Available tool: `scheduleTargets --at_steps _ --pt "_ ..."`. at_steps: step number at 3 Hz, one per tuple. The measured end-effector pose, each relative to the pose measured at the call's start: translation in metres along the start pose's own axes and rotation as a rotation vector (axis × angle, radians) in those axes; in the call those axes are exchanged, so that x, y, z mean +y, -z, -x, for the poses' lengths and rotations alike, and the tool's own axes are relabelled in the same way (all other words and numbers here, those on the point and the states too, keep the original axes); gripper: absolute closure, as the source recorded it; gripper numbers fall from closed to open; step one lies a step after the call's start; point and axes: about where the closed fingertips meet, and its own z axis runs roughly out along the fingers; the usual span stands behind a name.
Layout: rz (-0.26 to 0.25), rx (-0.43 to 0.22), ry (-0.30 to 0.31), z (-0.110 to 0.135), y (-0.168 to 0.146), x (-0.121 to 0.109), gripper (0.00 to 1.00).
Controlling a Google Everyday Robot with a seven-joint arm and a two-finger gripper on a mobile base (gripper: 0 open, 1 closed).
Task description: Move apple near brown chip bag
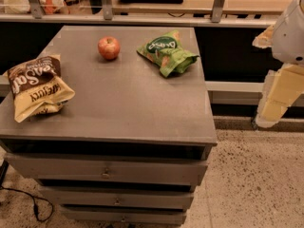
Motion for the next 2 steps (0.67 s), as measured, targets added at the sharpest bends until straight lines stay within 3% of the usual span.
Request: scheduleTargets --at_steps 2 --pt "-0.005 -0.023 0.014 0.0090 0.0011 -0.0038 0.00"
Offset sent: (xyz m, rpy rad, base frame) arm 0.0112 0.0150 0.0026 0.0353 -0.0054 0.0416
